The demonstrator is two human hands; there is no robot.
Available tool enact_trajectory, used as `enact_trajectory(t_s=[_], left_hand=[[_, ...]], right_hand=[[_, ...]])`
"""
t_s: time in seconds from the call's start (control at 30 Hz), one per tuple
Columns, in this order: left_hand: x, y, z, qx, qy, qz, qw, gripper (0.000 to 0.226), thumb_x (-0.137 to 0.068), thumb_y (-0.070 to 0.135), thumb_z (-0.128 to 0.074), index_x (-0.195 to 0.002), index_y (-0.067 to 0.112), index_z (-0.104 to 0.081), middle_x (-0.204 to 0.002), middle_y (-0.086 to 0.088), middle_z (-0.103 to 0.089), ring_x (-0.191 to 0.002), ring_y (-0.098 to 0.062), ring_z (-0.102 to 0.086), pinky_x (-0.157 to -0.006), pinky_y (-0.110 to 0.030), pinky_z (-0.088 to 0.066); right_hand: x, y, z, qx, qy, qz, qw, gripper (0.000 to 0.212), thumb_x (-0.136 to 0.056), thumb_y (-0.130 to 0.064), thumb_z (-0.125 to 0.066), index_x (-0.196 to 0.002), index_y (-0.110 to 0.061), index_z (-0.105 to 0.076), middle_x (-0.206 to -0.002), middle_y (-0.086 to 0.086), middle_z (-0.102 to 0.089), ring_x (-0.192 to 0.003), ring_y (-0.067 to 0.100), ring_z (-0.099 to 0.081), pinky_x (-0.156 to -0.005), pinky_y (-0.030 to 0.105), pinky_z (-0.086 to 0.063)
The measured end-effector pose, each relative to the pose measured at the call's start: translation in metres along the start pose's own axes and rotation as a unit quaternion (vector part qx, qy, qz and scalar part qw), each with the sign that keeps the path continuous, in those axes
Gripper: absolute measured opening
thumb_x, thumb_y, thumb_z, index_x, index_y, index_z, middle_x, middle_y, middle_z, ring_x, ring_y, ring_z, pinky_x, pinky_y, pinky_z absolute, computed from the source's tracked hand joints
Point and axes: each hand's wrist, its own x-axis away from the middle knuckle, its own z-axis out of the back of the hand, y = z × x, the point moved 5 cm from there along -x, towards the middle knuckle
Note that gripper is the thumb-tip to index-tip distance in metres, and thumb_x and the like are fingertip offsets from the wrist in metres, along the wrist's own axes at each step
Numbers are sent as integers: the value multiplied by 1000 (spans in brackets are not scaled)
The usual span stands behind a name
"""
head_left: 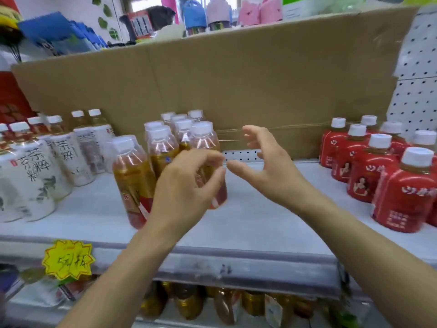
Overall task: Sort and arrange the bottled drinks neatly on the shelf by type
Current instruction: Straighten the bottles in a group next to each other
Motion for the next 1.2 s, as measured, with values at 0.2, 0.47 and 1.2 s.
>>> enact_trajectory(t_s=[0.2, 0.47, 1.2], left_hand=[[-84, -43, 50, -81, -36, -23, 996, 23, -95, 23, -63, -117, 19, -68, -112, 4, -66, -105, -12, -60, -93, -27, -44], [-177, -84, 38, -54, -221, 88, 970, 33, -98, 28, -59, -130, 21, -61, -115, 8, -64, -98, -3, -59, -74, -16, -42], [-256, -109, -87, -265, -388, 70, 880, 34, -90, 26, -72, -123, 22, -63, -110, 1, -66, -98, -19, -62, -76, -30, -49]], right_hand=[[-49, 7, -74, -46, -58, -97, 993, 93, -67, -55, -81, -140, -28, -31, -131, -10, -56, -121, 10, -55, -104, 38, -47], [-73, 52, -42, -38, -32, -138, 989, 55, -78, -29, -81, -121, -29, -47, -106, -13, -64, -95, 4, -65, -79, 27, -56], [-161, 150, -3, -70, -124, -181, 973, 67, -86, -14, -74, -142, -23, -38, -113, -8, -58, -99, 7, -58, -69, 18, -46]])
